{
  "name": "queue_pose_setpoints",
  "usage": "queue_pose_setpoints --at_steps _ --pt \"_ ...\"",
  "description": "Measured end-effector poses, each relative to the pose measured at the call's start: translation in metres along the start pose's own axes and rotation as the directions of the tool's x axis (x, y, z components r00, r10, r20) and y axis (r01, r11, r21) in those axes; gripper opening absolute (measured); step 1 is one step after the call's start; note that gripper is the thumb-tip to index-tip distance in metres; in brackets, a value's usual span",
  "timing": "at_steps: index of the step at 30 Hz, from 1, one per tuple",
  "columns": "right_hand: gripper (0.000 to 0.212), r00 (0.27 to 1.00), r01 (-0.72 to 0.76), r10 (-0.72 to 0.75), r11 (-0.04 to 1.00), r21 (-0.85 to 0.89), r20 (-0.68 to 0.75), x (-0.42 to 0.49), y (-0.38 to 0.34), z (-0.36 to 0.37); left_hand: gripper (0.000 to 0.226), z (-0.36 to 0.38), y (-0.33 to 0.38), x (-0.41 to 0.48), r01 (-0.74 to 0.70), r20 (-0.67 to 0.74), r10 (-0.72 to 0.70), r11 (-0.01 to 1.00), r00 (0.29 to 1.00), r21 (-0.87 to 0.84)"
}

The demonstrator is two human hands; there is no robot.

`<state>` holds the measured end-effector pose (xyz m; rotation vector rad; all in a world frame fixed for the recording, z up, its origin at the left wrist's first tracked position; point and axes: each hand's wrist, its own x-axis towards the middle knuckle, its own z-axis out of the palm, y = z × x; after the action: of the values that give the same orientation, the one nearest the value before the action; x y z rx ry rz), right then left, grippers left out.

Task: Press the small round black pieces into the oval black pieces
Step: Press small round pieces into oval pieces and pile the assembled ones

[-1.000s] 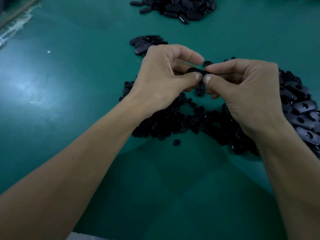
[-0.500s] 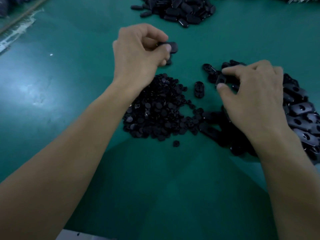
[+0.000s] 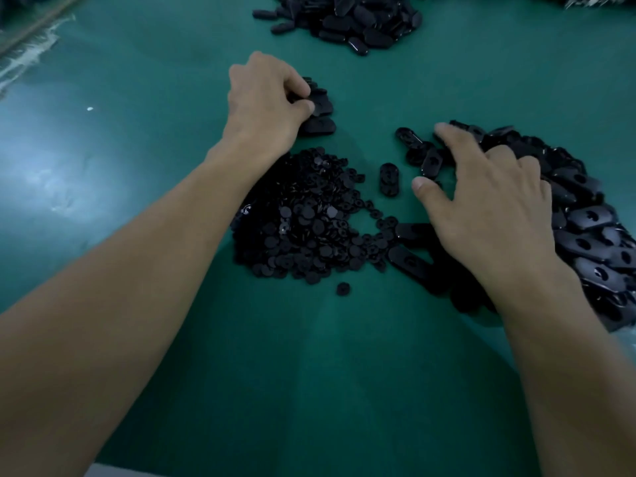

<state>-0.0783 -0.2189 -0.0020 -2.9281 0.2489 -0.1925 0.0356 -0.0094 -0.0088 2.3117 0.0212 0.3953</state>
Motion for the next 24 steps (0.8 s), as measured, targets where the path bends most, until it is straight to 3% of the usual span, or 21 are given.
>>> queue_pose_setpoints --at_steps 6,16,18,22,24 --pt "0.042 1.000 0.029 -0.029 1.000 0.010 0.003 0.001 0.001 0.003 0.021 0.001 -0.001 0.001 -0.003 0.033 0.000 0.997 0.999 0.071" --pt "0.011 0.997 0.020 -0.014 0.996 0.084 -0.082 0.004 0.003 0.005 0.009 -0.002 0.012 -0.015 -0.064 0.008 0.064 0.997 0.998 0.047" --pt "0.017 0.997 -0.004 0.010 0.997 0.083 -0.080 0.004 0.003 0.006 0.008 -0.003 0.018 -0.021 -0.086 0.041 0.085 0.996 0.996 0.025" --pt "0.053 0.999 -0.044 0.044 0.999 -0.009 -0.018 0.002 0.000 0.006 0.008 -0.005 0.030 -0.036 -0.128 0.101 0.131 0.991 0.986 -0.031" --pt "0.054 1.000 -0.021 0.021 0.999 -0.039 0.007 0.001 0.000 0.006 0.008 -0.005 0.031 -0.043 -0.145 0.121 0.151 0.988 0.981 -0.057"
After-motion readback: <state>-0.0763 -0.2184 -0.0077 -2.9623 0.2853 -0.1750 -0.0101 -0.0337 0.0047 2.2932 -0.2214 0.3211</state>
